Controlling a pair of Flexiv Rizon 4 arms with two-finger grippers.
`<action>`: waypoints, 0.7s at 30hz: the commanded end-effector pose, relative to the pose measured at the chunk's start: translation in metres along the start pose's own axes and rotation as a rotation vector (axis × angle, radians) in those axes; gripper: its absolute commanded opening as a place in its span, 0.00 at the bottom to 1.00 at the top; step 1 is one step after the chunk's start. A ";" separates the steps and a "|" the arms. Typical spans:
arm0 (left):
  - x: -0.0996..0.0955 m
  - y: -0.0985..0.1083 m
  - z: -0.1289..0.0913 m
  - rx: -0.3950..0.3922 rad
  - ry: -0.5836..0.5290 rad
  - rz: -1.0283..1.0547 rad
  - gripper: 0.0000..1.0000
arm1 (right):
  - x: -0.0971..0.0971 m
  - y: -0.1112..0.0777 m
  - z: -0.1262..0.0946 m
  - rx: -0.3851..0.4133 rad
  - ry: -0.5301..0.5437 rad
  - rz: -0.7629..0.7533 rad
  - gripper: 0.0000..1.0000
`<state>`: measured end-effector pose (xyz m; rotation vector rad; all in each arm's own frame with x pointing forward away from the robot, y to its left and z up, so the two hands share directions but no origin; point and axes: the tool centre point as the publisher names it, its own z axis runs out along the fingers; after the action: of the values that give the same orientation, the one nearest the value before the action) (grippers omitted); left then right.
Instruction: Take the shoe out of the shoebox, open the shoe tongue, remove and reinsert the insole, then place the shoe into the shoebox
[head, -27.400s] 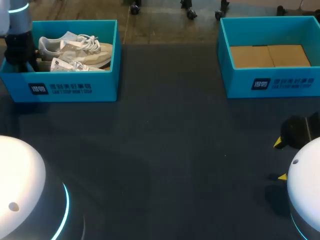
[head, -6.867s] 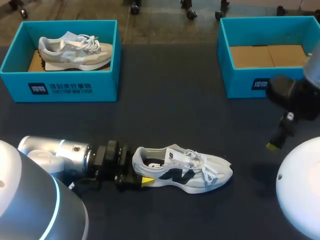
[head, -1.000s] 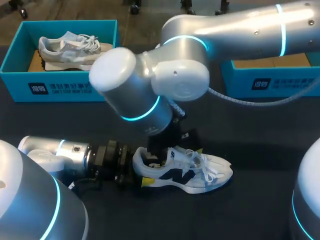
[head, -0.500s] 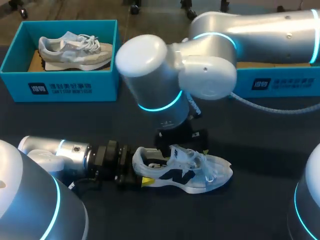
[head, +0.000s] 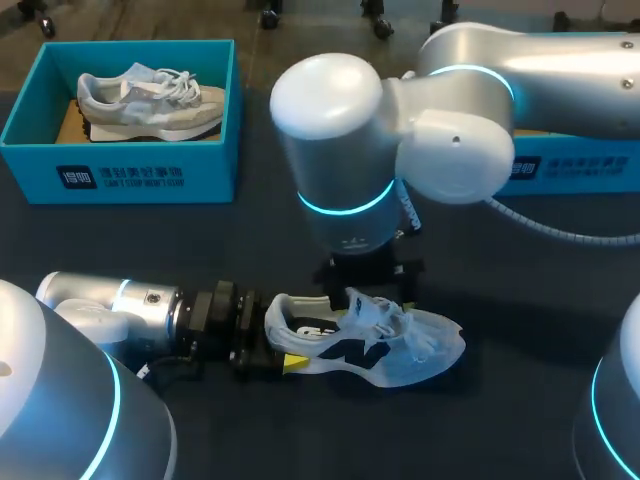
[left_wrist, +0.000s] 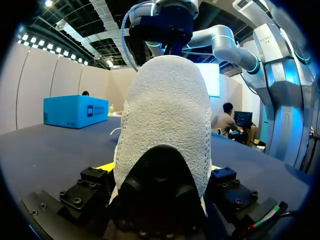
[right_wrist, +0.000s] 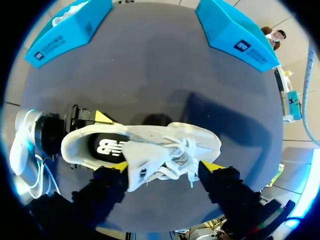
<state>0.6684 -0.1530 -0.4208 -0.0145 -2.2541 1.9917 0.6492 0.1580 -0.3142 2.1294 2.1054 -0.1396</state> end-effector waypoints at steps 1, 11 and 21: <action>0.002 0.002 0.001 0.001 -0.003 0.000 0.00 | -0.004 0.001 0.004 0.009 0.049 -0.023 0.46; 0.002 0.002 0.001 0.001 -0.003 0.000 0.00 | -0.006 -0.005 0.006 0.045 0.089 -0.053 0.31; 0.002 0.002 0.001 0.001 -0.003 0.000 0.00 | -0.023 -0.004 0.007 0.039 0.175 -0.112 0.00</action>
<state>0.6684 -0.1531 -0.4208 -0.0145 -2.2540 1.9917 0.6483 0.1498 -0.3180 2.0814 2.2981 -0.0925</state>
